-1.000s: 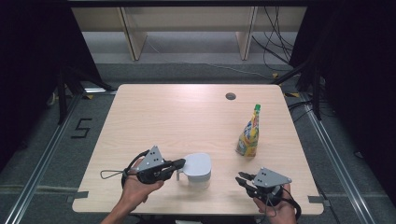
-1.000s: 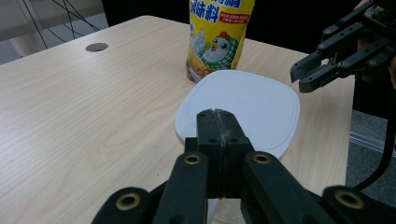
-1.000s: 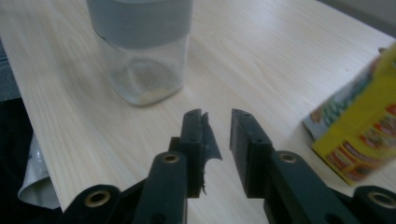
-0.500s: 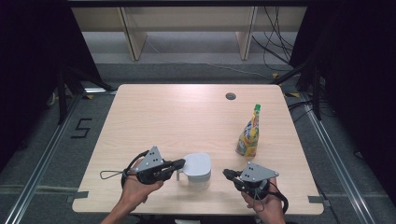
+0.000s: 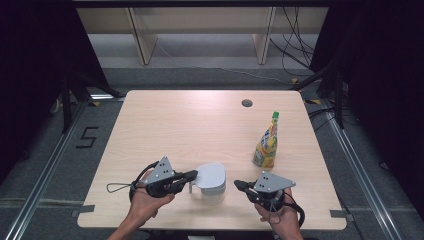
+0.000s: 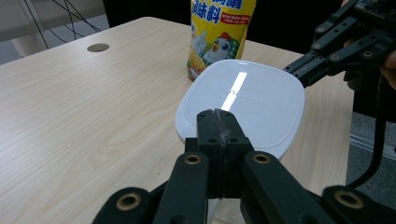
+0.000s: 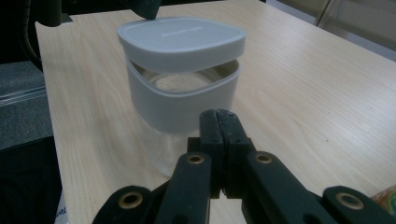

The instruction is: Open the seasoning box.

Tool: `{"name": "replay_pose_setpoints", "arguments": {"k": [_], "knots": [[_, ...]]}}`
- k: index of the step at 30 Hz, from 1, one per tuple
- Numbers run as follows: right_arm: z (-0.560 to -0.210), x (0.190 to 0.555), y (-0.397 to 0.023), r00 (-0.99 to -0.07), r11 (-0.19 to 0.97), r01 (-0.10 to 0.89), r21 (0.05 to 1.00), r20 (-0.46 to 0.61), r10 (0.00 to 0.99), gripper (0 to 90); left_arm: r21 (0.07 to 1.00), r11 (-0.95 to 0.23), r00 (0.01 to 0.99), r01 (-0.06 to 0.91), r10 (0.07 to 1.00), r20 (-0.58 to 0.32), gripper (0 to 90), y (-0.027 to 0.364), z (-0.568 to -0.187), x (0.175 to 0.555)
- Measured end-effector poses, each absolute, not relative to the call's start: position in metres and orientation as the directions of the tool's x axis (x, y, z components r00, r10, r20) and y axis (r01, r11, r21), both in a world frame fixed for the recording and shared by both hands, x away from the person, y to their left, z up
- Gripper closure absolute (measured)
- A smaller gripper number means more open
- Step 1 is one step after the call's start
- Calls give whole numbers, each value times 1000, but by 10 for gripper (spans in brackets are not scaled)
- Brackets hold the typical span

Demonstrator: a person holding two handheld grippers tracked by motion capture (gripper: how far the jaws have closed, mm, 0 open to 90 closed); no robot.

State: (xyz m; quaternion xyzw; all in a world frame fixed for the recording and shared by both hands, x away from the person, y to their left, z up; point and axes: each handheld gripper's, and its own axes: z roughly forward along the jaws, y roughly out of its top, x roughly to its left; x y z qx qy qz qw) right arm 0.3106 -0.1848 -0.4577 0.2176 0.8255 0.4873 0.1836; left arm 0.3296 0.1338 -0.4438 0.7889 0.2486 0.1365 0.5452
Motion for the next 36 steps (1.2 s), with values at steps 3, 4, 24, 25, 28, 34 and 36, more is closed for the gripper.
{"name": "replay_pose_setpoints", "arguments": {"k": [3, 4, 24, 25, 28, 34, 36], "knots": [[-456, 313, -183, -846, 434, 159, 887, -104, 523, 900, 928, -279, 836, 247, 545, -59, 891, 134, -444, 329], [-455, 313, -180, -841, 425, 168, 889, -96, 533, 900, 929, -286, 842, 235, 537, -48, 891, 134, -444, 330], [-448, 318, -168, -855, 459, 134, 878, -132, 502, 900, 929, -283, 838, 239, 543, -50, 890, 135, -444, 329], [-448, 318, -167, -854, 457, 135, 879, -131, 504, 900, 929, -282, 838, 238, 544, -49, 890, 135, -444, 329], [-447, 317, -167, -853, 455, 134, 880, -132, 505, 900, 929, -280, 837, 240, 545, -51, 890, 136, -445, 329], [-446, 318, -164, -859, 458, 129, 879, -132, 495, 900, 928, -271, 829, 256, 556, -66, 891, 136, -445, 328], [-445, 320, -163, -859, 451, 133, 883, -124, 496, 900, 928, -285, 835, 238, 549, -45, 891, 136, -445, 329]]}}
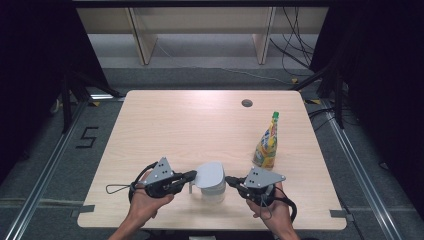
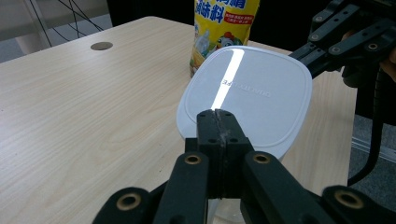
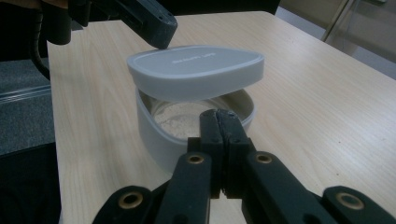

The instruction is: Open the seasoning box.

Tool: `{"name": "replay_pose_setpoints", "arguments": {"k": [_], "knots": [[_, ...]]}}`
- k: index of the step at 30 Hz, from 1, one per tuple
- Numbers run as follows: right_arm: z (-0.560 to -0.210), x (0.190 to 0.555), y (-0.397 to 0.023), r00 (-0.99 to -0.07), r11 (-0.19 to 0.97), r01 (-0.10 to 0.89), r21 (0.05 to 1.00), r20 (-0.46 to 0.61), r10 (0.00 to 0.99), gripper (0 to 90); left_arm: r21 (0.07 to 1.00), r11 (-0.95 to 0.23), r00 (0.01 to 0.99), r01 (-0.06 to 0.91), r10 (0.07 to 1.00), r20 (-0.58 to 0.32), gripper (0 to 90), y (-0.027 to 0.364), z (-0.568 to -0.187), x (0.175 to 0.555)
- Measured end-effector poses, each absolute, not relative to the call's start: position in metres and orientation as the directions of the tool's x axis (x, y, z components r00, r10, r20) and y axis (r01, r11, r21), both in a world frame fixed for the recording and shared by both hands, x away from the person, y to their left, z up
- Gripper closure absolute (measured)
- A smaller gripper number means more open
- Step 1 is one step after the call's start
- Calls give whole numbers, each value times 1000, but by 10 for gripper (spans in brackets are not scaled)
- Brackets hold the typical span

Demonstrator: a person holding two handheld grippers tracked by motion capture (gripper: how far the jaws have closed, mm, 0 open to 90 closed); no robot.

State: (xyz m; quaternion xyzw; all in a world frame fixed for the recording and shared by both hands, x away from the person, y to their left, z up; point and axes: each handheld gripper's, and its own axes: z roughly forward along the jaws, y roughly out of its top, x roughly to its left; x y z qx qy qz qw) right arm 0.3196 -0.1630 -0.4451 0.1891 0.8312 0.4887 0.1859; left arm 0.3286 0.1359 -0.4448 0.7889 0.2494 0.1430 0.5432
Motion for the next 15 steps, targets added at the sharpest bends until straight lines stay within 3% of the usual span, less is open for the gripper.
{"name": "replay_pose_setpoints", "arguments": {"k": [6, 15], "knots": [[-441, 319, -159, -864, 444, 118, 888, -129, 487, 900, 929, -285, 835, 237, 549, -44, 883, 136, -445, 329], [-438, 319, -155, -868, 441, 94, 893, -143, 476, 900, 922, -287, 845, 258, 530, -71, 668, 151, -445, 325]]}}
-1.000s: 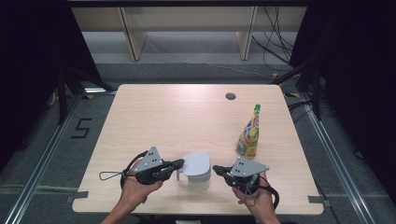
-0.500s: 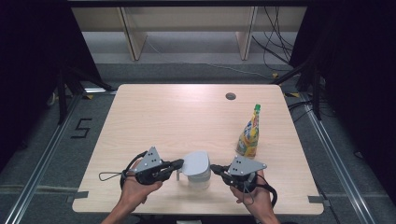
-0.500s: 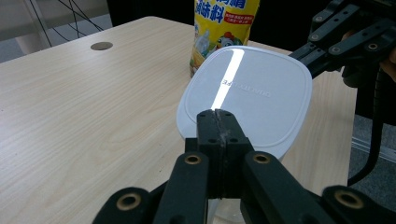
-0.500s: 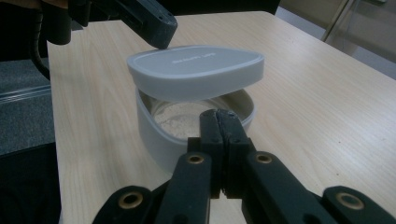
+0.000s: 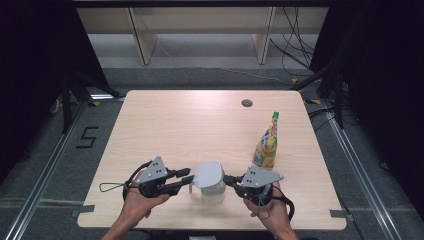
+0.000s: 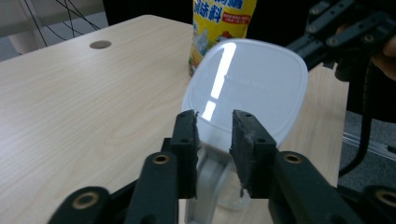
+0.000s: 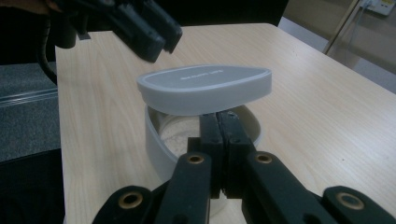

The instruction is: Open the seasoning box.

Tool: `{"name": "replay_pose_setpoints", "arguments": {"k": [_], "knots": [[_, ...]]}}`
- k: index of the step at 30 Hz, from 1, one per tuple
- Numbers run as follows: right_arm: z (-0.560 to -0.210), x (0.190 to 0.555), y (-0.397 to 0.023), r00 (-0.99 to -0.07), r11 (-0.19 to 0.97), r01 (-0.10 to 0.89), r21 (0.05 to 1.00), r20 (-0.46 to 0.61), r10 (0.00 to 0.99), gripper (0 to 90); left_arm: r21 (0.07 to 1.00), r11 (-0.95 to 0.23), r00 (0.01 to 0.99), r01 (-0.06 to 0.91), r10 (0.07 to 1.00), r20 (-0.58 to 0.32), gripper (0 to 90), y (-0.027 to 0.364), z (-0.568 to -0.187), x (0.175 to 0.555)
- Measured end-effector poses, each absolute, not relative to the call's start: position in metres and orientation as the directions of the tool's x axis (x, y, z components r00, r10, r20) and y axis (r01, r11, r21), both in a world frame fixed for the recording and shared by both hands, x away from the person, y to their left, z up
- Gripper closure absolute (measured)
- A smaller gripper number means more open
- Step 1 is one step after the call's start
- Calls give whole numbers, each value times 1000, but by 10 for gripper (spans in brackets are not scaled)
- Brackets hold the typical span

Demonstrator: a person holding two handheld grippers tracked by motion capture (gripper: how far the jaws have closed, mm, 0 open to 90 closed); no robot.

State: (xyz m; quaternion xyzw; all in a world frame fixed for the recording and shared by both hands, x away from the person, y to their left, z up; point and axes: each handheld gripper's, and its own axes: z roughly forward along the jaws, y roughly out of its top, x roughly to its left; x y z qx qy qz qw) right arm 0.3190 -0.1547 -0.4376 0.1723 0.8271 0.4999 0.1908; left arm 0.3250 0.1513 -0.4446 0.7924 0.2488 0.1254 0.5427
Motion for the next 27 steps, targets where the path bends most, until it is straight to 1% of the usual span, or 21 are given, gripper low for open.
{"name": "replay_pose_setpoints", "arguments": {"k": [1, 3, 10, 11, 12, 13, 14, 16, 18, 19, 20, 21, 22, 26, 27], "knots": [[-436, 319, -154, -872, 445, 93, 891, -143, 468, 900, 918, -304, 848, 254, 527, -60, 640, 153, -447, 324], [-435, 319, -152, -870, 440, 89, 894, -145, 471, 900, 916, -291, 837, 276, 541, -81, 590, 153, -454, 320], [-430, 319, -145, -877, 442, 71, 894, -155, 455, 900, 907, -310, 842, 284, 533, -81, 459, 158, -465, 313], [-428, 319, -143, -871, 434, 71, 898, -157, 466, 900, 903, -312, 839, 296, 537, -90, 432, 160, -469, 310], [-428, 320, -142, -878, 438, 61, 897, -160, 451, 900, 899, -313, 831, 306, 548, -92, 411, 161, -471, 308], [-427, 318, -141, -875, 429, 86, 899, -138, 465, 898, 899, -313, 831, 306, 548, -92, 397, 161, -471, 308], [-427, 318, -141, -875, 429, 86, 899, -138, 465, 898, 899, -323, 836, 297, 542, -81, 397, 163, -473, 306], [-425, 319, -137, -881, 432, 55, 900, -160, 445, 898, 889, -338, 819, 311, 570, -70, 378, 168, -483, 298], [-425, 319, -136, -882, 431, 59, 901, -156, 445, 898, 885, -343, 822, 316, 565, -74, 364, 170, -487, 297], [-423, 320, -133, -884, 440, 38, 897, -175, 434, 898, 879, -327, 805, 347, 585, -100, 361, 172, -490, 293], [-423, 320, -133, -884, 440, 38, 897, -175, 434, 898, 879, -327, 805, 347, 585, -100, 355, 172, -490, 293], [-421, 321, -130, -884, 439, 14, 898, -194, 426, 897, 879, -324, 799, 350, 593, -99, 352, 175, -491, 291], [-420, 320, -128, -886, 432, 48, 901, -161, 434, 894, 880, -312, 791, 357, 602, -106, 349, 175, -491, 290], [-417, 321, -123, -891, 432, 38, 901, -165, 423, 892, 877, -333, 796, 345, 599, -86, 330, 179, -493, 290], [-416, 320, -119, -891, 428, 44, 903, -158, 425, 891, 869, -328, 780, 371, 618, -100, 326, 181, -495, 288]]}}
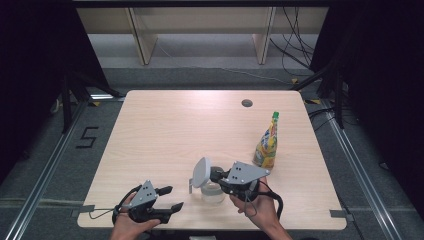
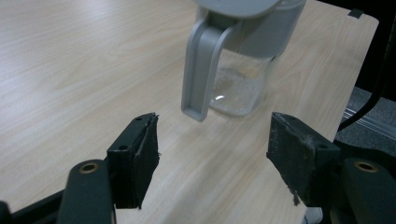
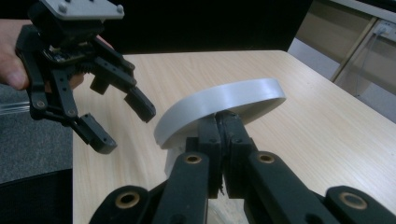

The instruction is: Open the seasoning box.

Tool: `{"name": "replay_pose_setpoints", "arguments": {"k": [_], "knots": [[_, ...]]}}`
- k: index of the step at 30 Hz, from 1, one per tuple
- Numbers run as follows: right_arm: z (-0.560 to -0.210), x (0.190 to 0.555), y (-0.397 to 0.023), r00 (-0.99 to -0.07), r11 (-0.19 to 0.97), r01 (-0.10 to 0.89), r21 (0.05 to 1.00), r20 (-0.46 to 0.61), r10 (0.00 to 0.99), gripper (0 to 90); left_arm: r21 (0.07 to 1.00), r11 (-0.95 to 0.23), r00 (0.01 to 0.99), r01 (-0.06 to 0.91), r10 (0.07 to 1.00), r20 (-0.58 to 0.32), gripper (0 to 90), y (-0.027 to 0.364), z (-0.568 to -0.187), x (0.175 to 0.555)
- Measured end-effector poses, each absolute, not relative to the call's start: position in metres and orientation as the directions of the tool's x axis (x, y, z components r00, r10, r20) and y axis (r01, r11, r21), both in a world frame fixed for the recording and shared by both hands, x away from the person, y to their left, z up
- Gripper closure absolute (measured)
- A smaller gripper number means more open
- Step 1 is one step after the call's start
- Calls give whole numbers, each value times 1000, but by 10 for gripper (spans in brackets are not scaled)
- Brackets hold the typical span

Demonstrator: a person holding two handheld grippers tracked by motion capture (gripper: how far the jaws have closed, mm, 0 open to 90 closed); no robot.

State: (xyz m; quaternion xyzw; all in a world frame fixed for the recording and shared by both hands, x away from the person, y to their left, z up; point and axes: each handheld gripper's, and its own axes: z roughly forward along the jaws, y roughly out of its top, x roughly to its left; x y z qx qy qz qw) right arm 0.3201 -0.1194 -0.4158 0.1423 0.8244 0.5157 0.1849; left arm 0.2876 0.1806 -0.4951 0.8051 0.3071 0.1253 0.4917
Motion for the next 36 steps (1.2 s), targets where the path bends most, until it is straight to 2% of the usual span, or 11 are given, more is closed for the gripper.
{"name": "replay_pose_setpoints", "arguments": {"k": [6, 14, 20, 21, 25, 26, 29, 30, 34, 35, 36], "knots": [[-416, 320, -105, -906, 430, 29, 903, -158, 393, 885, 854, -320, 754, 410, 646, -120, 321, 184, -500, 285], [-418, 318, -101, -908, 428, 25, 903, -159, 388, 864, 858, -331, 767, 394, 632, -108, 316, 184, -502, 287], [-423, 316, -121, -890, 385, 66, 921, -120, 440, 749, 853, -342, 767, 395, 634, -101, 310, 183, -504, 288], [-425, 317, -130, -881, 366, 81, 927, -105, 461, 686, 852, -331, 759, 405, 641, -111, 310, 182, -505, 287], [-429, 314, -143, -860, 358, 94, 929, -105, 499, 615, 852, -326, 754, 409, 647, -115, 304, 181, -505, 287], [-431, 314, -154, -848, 349, 83, 933, -118, 516, 571, 853, -327, 751, 406, 651, -108, 301, 182, -505, 287], [-435, 315, -168, -820, 318, 124, 940, -83, 566, 522, 855, -342, 757, 391, 647, -87, 293, 184, -504, 289], [-436, 314, -173, -810, 310, 156, 938, -59, 584, 509, 849, -325, 745, 415, 657, -113, 291, 183, -505, 288], [-442, 314, -189, -763, 288, 197, 937, -38, 645, 463, 852, -318, 743, 415, 659, -116, 284, 183, -505, 288], [-442, 315, -193, -756, 293, 211, 933, -34, 653, 453, 845, -365, 759, 391, 647, -72, 282, 185, -503, 290], [-444, 317, -196, -753, 292, 188, 938, -54, 656, 442, 844, -365, 755, 393, 652, -69, 281, 185, -504, 290]]}}
